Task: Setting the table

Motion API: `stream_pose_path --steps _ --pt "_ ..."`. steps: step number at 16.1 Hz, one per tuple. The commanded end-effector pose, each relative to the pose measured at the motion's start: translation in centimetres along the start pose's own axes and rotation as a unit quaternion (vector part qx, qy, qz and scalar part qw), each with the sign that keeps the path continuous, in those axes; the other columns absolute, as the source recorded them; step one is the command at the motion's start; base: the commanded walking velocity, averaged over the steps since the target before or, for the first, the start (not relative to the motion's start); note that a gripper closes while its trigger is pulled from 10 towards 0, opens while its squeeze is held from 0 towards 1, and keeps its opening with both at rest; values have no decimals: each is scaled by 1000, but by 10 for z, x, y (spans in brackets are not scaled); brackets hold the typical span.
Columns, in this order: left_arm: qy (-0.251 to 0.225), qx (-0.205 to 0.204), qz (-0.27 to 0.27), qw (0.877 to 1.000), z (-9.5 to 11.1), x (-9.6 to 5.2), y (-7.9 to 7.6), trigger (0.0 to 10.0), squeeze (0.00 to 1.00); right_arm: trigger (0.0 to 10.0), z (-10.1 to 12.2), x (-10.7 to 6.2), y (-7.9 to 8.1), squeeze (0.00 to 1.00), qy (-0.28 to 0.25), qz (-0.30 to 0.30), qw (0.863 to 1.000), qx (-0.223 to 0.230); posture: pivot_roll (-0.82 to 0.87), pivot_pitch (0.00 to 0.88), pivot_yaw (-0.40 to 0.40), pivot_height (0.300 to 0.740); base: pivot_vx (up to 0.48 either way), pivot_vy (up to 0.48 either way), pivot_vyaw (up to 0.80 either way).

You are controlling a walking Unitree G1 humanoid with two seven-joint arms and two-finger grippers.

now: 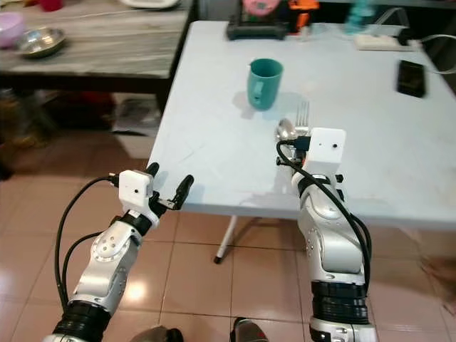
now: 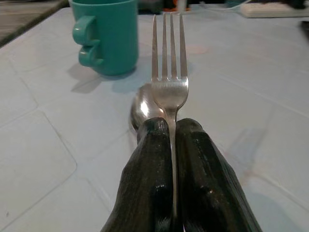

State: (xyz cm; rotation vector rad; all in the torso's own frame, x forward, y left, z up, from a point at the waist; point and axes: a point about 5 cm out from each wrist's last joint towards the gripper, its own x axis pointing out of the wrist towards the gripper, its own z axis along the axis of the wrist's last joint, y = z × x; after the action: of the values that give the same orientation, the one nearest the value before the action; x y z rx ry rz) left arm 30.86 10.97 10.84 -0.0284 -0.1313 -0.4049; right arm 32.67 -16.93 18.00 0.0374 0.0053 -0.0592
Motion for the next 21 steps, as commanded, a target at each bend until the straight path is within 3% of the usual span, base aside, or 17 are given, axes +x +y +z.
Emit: stream_pose_path --steps 1,10,16,21 --pt "8 7 4 1000 -4 -2 4 10000 0 10000 0 -1 4 0 2 4 1000 1 -239 134 -7 740 0 435 -750" --pt "7 11 1 1000 -4 2 3 10000 0 10000 6 1 -2 0 -23 6 1000 -17 -227 116 5 740 0 473 -82" --pt "8 13 2 1000 -5 4 2 10000 0 10000 5 2 -3 0 -25 5 1000 -15 -228 110 6 740 0 476 709" --pt "10 14 3 1000 -6 4 1 10000 0 10000 4 3 -4 0 -24 2 1000 -15 -226 107 4 740 0 475 81"
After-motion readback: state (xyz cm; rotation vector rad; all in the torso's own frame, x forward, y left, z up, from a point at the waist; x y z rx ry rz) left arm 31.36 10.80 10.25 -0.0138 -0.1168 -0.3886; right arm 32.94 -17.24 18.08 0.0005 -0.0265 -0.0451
